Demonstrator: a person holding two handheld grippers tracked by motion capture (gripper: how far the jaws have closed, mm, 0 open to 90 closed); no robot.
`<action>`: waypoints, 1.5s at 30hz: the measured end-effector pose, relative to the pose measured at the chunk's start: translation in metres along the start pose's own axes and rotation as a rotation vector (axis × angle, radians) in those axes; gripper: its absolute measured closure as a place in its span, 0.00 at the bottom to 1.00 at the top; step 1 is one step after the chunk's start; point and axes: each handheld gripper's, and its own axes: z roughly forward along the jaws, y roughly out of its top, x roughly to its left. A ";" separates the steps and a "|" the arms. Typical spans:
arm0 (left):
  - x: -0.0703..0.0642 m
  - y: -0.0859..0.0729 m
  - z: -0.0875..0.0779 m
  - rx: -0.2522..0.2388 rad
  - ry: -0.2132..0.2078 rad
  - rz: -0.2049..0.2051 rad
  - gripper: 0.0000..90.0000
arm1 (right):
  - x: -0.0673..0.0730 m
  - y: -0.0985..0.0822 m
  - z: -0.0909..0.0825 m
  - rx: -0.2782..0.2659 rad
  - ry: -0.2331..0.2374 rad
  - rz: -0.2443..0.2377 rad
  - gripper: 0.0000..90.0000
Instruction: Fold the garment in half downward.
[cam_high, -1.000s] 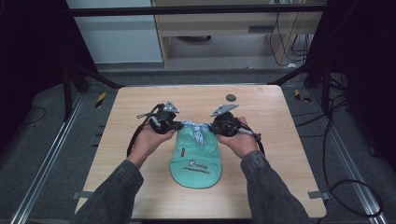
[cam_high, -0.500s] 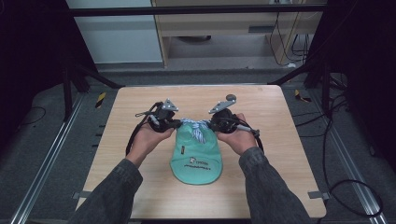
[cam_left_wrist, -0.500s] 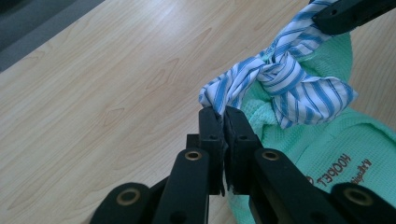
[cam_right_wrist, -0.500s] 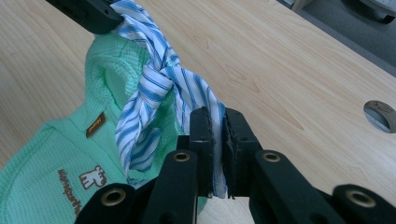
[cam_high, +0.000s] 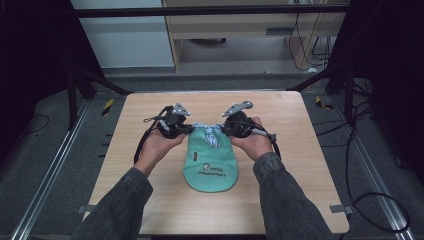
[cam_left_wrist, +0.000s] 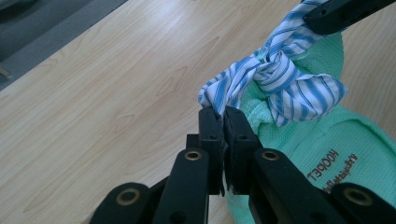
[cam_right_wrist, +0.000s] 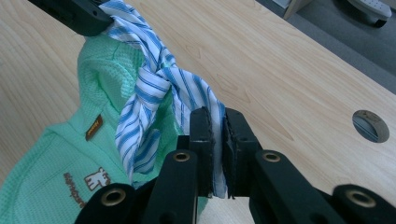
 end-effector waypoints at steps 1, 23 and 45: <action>0.000 0.000 0.000 0.000 0.000 0.000 0.96 | 0.000 0.000 0.000 0.000 0.000 0.000 0.92; -0.017 -0.018 0.008 0.009 -0.011 0.024 0.96 | 0.011 -0.024 0.002 0.011 0.013 -0.016 0.91; -0.013 -0.014 0.009 0.019 -0.020 0.017 0.97 | 0.015 -0.025 0.001 0.001 0.019 -0.018 0.92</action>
